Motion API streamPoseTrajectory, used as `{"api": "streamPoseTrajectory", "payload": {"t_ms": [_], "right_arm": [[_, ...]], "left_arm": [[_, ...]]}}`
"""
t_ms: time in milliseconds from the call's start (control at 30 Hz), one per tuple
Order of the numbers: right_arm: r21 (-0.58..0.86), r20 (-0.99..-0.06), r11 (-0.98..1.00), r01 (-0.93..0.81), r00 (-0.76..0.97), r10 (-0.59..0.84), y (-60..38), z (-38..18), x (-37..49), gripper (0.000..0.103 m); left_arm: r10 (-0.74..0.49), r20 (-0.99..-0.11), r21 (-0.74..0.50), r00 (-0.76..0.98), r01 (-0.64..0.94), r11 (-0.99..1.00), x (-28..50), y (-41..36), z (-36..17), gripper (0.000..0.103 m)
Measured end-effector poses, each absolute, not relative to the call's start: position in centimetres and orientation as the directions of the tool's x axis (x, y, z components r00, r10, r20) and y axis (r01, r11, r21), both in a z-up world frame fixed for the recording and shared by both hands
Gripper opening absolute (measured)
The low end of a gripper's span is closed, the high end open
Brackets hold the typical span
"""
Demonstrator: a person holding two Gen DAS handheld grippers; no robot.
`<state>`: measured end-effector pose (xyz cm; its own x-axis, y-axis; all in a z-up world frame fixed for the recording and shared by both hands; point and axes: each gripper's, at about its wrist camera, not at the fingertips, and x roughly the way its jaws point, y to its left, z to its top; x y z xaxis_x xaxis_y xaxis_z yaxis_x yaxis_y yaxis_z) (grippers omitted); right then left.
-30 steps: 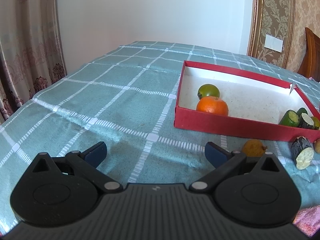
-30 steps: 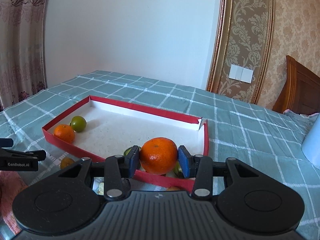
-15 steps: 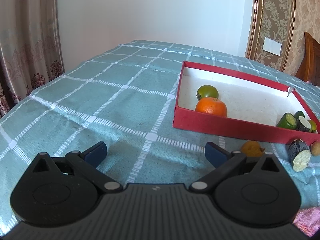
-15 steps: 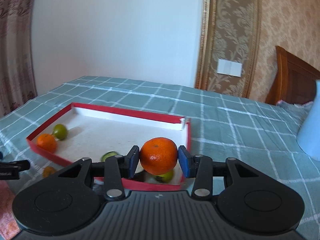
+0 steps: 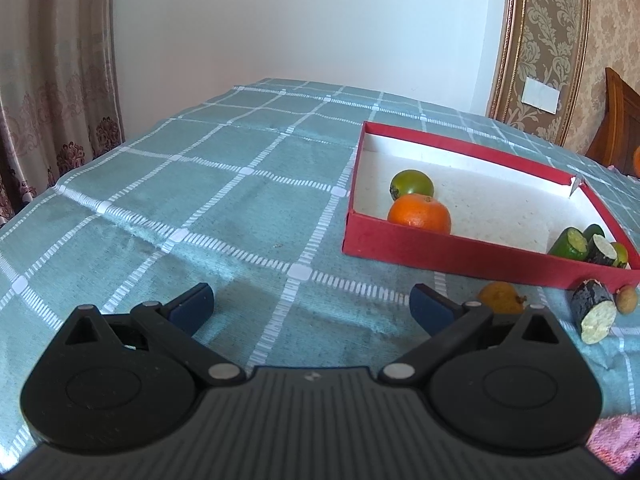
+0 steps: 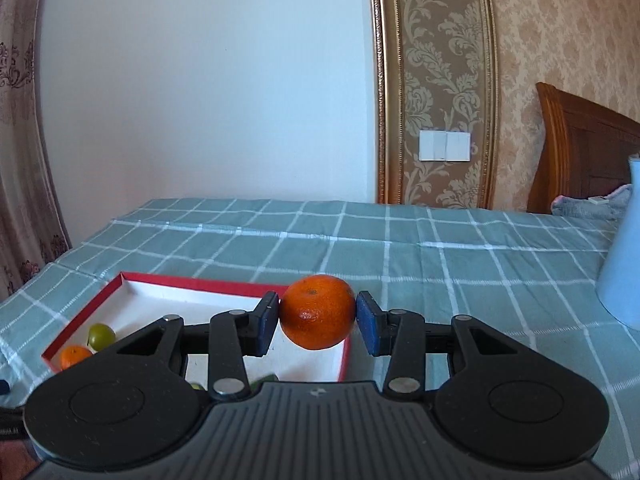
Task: Organize fruits
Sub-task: 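Lift the mandarin over the tray and open the right gripper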
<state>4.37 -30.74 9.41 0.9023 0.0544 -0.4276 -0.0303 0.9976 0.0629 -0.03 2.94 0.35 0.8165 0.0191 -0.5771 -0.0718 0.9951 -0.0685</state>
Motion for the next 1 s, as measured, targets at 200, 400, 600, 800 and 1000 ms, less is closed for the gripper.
{"api": "streamPoseTrajectory", "payload": {"t_ms": [200,400,600,800,1000], "right_arm": [[0.122,-0.487,0.992,-0.039,0.868,0.094,-31.0,7.2,6.1,0.042],[0.130,-0.520,0.991,-0.031,0.849,0.094,-31.6,5.6,6.2,0.042],[0.120,-0.556,0.992,-0.050,0.824,0.109,-30.8,4.2,6.8,0.042],[0.012,-0.548,0.999,-0.041,0.836,0.041,-29.7,3.3,6.7,0.042],[-0.066,-0.543,0.997,-0.031,0.840,-0.010,-28.5,2.8,6.7,0.042]], "left_arm": [[0.017,-0.577,-0.074,0.817,-0.072,0.995,0.0,3.0,0.3,0.103],[0.022,-0.574,-0.061,0.819,-0.069,0.996,0.0,2.9,0.3,0.103],[0.026,-0.574,-0.057,0.818,-0.072,0.996,-0.1,2.8,0.3,0.103],[0.028,-0.578,-0.050,0.815,-0.070,0.996,-0.1,2.7,0.3,0.103],[0.032,-0.583,-0.043,0.812,-0.071,0.997,0.0,2.5,0.3,0.103]]}}
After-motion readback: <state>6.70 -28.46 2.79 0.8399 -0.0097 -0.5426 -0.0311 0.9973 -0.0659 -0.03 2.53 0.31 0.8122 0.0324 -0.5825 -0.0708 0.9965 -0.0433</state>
